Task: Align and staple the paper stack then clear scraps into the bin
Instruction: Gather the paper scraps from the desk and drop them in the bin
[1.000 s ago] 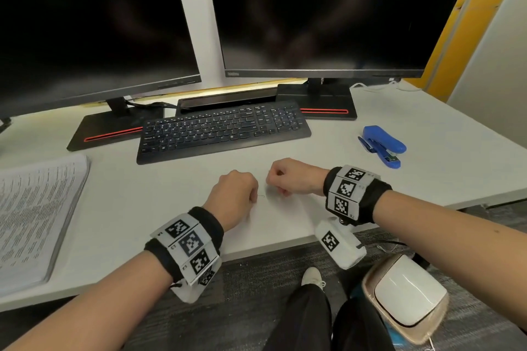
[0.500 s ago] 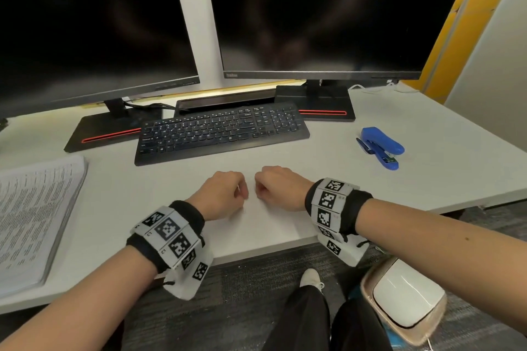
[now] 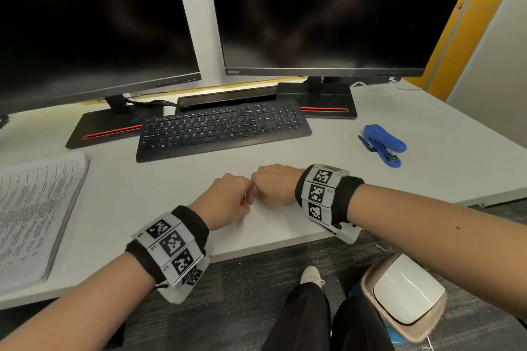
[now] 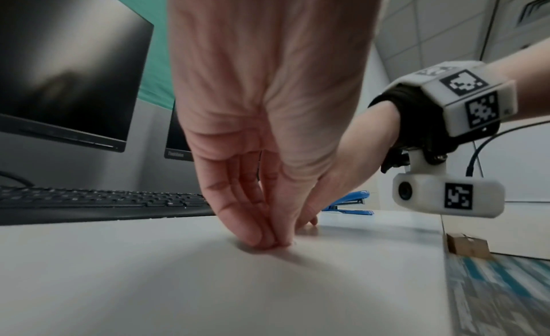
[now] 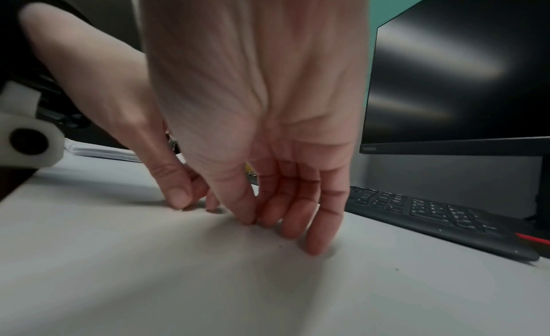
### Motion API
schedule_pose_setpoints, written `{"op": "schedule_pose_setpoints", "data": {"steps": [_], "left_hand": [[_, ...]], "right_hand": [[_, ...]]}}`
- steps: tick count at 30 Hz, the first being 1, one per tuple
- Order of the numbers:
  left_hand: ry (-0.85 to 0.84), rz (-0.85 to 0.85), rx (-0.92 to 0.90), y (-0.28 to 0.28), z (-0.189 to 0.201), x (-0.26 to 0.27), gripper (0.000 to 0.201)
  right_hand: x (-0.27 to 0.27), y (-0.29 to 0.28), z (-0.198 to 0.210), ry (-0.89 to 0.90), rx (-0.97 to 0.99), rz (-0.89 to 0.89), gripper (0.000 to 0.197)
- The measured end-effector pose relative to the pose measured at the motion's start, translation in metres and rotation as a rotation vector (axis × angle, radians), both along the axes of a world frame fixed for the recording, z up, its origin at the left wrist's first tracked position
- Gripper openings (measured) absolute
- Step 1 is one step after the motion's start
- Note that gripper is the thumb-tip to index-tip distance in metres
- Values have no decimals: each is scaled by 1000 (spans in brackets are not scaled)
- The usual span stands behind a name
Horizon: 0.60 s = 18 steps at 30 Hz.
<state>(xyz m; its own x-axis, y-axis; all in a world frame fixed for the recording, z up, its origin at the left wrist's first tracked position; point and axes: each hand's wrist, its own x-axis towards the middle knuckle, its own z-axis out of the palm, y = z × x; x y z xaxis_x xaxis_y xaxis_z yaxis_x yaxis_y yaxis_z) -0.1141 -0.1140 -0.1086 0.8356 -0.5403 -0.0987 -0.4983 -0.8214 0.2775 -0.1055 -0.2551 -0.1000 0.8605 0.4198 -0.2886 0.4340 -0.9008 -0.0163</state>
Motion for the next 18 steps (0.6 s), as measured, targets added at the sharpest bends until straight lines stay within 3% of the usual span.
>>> {"op": "schedule_pose_setpoints", "data": {"steps": [8,11,18], "left_hand": [[11,-69,72,-1,8,7,7],[31,-101,102,1,8,11,6],[75,-159,212,3,4,15,11]], "right_hand": [[4,-7,0,149,76,-118,34],[6,-17,6,208,214,-174,35],[1,-36,4,318,628,-405,15]]}}
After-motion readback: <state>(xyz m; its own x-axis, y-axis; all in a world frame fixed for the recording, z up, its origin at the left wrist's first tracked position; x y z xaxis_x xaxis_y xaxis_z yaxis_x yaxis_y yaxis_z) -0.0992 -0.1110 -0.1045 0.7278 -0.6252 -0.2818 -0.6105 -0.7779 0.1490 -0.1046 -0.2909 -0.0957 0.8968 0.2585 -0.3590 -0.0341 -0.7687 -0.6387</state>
